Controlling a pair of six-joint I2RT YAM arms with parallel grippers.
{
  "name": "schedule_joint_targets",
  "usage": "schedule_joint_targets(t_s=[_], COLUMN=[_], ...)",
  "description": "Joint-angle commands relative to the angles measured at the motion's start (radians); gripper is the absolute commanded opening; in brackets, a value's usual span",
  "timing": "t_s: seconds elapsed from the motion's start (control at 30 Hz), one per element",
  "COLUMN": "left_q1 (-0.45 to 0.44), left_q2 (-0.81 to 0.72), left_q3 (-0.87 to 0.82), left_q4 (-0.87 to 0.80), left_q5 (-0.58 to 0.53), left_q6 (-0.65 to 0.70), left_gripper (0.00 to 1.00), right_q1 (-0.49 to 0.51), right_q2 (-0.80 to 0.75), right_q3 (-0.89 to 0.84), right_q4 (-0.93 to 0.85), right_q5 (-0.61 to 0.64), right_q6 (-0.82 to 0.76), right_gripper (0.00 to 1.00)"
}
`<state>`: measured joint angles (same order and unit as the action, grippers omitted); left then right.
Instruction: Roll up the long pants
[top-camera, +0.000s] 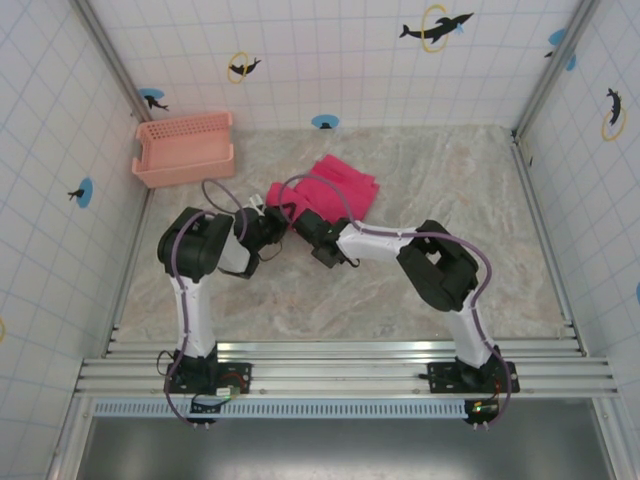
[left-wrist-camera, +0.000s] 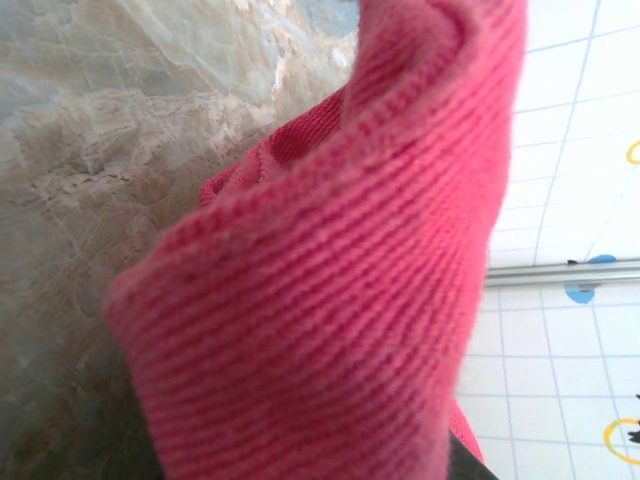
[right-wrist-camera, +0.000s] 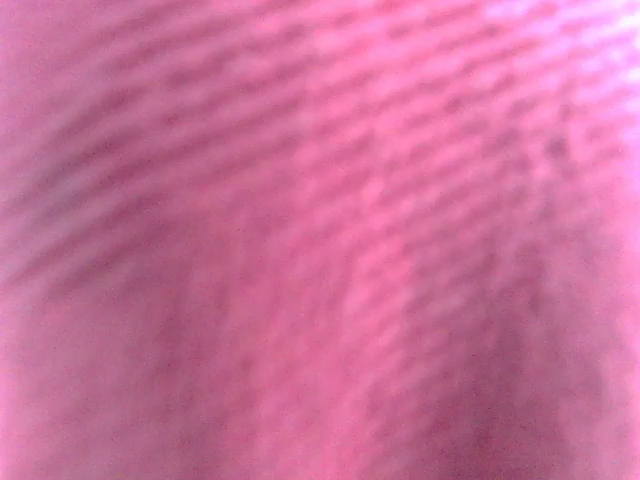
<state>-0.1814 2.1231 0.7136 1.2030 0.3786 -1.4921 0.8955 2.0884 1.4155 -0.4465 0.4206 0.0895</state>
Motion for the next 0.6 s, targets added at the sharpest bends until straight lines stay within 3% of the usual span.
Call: schedule_joint_targets(t_s=[0.0, 0.07, 0.27, 0.57], left_q1=[-0.003, -0.008, -0.031, -0.077], left_q2=[-0.057, -0.130, -0.262, -0.040], left_q3=[0.010, 0.061, 0.347, 0.866], left_q4=[-0.350, -0.586, -1.364, -1.996], left_q5=[0.026, 0.019, -0.120, -0.195], left_q6=[0.066, 0.121, 0.285, 0.364], left_gripper=[0.00, 0.00, 0.00, 0.00], right_q1=[0.024, 0.038, 0.099, 0.201], right_q2=[-0.033, -0.101, -0.199, -0.057], right_q3=[-0.098, -0.119, -0.107, 0.036], right_q4=[-0.029, -0.032, -0.071, -0.138], right_q5=[-0.146, -0.079, 0.103, 0.375], right_q6=[0.010, 0.006, -0.026, -0.012], right_gripper=[0.83, 0.99, 0.99, 0.99])
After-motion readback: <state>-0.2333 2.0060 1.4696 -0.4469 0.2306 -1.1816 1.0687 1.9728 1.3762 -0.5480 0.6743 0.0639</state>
